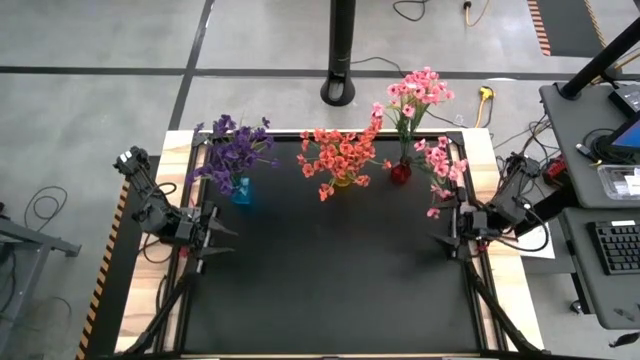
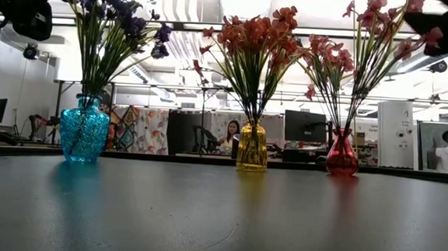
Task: Sort flowers into vase by color
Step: Return to Home Position
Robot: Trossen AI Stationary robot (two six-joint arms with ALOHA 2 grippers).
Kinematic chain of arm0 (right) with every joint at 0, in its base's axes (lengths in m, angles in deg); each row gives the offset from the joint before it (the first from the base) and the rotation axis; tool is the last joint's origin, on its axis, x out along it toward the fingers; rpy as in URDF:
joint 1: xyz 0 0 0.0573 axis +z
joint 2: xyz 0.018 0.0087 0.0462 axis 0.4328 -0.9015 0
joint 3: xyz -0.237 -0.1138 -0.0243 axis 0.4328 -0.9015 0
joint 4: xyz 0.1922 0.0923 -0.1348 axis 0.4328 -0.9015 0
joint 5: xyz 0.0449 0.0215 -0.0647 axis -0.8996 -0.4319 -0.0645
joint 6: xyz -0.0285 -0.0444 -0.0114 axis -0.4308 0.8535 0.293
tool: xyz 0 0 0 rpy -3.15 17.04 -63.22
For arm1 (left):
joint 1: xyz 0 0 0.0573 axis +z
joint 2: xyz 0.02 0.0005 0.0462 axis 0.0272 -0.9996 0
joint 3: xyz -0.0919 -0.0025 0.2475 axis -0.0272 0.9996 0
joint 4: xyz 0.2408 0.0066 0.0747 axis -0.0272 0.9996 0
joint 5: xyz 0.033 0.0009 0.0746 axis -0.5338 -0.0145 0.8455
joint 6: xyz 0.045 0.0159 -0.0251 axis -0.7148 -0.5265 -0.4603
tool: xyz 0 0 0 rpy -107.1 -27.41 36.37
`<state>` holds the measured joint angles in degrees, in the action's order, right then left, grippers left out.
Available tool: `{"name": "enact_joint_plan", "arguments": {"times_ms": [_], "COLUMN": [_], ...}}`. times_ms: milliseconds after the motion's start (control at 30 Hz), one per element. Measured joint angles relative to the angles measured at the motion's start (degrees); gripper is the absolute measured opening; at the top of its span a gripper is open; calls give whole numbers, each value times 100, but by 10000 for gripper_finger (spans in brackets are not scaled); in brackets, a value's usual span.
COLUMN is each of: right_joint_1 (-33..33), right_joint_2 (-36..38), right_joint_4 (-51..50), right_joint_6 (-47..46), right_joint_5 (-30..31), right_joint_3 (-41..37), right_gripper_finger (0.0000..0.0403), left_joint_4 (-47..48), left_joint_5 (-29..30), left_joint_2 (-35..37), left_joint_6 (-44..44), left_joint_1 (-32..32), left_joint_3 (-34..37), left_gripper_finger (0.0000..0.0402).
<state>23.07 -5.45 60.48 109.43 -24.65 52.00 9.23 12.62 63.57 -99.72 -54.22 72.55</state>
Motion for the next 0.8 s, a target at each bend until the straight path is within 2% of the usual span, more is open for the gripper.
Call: {"name": "enact_joint_plan", "arguments": {"times_ms": [167,433,600,800], "right_joint_1": [-1,-1,-1,-1], "right_joint_2": [4,-163,-248,-258], "right_joint_4": [-7,-22,-23,-26], "right_joint_6": [-196,-200,-178,-146], "right_joint_5": [731,722,717,706], "right_joint_3": [0,0,0,0], "right_gripper_finger": [324,324,325,325], "left_joint_4": [8,167,167,166], "left_joint_5": [0,0,-2,-4], "left_joint_2": [-26,-116,-111,-113], "left_joint_6": [37,64,533,597], "left_joint_1": [0,0,0,0], "left_joint_3": [0,-61,-61,-70], "left_gripper_finger": [168,168,168,168]}}
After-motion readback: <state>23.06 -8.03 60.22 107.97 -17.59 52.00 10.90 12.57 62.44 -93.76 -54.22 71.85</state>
